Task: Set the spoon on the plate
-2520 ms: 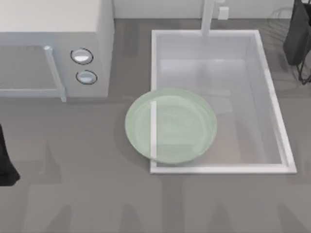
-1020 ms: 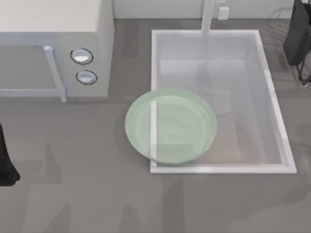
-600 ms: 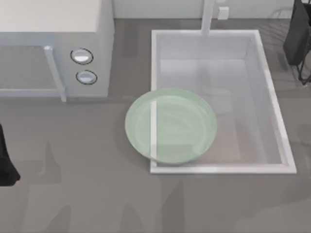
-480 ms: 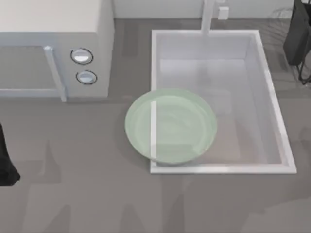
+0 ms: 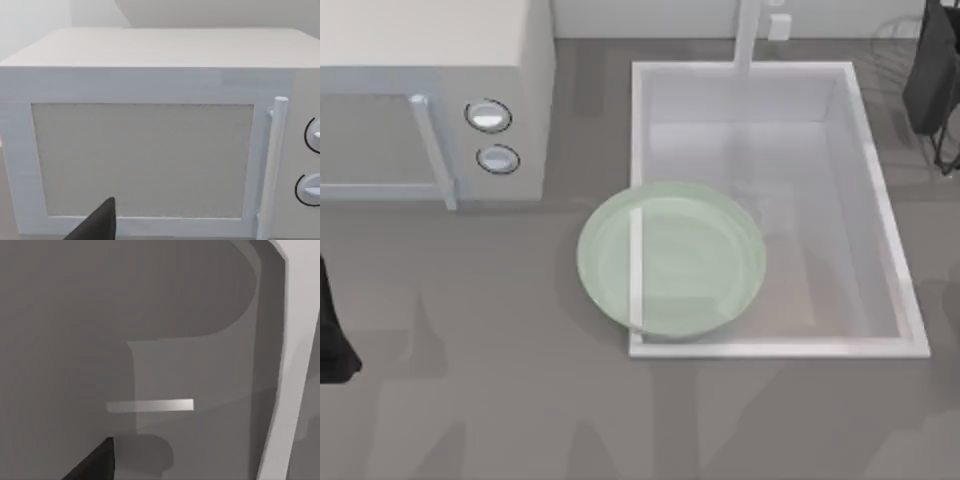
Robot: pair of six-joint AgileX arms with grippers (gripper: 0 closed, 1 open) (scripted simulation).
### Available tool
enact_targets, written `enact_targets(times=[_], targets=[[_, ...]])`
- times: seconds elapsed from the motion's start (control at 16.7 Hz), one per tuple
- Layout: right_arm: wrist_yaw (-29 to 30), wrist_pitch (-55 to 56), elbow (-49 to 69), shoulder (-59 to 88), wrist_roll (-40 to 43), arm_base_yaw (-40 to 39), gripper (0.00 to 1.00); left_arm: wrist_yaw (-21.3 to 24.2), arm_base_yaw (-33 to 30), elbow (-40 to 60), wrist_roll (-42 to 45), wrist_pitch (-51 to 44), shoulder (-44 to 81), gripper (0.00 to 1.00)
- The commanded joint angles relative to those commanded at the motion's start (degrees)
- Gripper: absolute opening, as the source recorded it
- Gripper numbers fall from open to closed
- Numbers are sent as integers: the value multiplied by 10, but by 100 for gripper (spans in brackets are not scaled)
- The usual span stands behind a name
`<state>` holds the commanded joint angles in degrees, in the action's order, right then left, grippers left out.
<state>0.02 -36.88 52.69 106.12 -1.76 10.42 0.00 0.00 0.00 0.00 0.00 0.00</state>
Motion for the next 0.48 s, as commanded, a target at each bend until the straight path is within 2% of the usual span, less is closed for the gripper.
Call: enact_targets(times=[0.18, 0.48], targets=[[0, 0, 0, 0, 0, 0, 100, 0, 0, 0, 0, 0, 0, 100], [0, 0, 0, 0, 0, 0, 62, 0, 0, 0, 0, 0, 0, 100]])
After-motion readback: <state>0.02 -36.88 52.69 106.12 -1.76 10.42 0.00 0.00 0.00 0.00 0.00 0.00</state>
